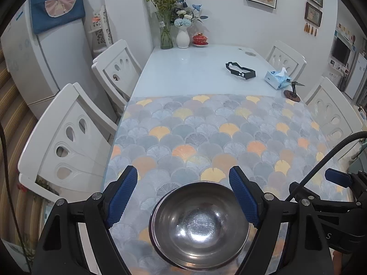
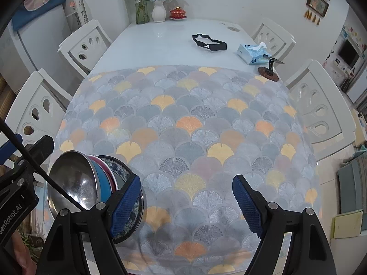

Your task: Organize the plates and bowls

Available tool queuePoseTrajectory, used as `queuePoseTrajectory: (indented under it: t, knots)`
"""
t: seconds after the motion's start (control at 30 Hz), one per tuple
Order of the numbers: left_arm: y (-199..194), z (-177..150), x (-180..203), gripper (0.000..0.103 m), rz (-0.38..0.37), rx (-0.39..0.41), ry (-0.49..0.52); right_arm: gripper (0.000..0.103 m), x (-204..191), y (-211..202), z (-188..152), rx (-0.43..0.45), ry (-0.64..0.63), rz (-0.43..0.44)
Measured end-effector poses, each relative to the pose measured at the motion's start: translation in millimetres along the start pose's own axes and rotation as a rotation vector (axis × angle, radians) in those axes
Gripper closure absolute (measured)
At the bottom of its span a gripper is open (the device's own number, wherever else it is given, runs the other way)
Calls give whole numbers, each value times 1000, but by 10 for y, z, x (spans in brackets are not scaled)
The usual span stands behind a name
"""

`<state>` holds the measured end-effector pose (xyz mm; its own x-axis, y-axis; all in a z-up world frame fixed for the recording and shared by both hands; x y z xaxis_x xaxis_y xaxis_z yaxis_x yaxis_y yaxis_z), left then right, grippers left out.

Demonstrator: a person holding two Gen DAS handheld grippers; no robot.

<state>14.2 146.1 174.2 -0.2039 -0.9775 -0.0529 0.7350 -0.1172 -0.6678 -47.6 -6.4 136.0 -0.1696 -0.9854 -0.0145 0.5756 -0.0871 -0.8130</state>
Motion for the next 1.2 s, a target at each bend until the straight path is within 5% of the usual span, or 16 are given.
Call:
queuePoseTrajectory:
  t: [1.2]
  knots:
    - [-20,-36,26,22,-12,-9,25,23,-9,-2,-64,-7,-3,3]
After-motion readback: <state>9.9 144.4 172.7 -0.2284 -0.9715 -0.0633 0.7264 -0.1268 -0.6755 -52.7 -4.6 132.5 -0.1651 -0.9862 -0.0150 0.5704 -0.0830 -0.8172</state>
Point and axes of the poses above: each gripper's, at about its wrist camera, not at the fingertips, and y roughly the way its jaws point, x to its right, z to its top, the point moved 1 cm from there along y, roughly the way its jaws point, and after that the axes turned 9 degrees about x, right-handed, at the moved point
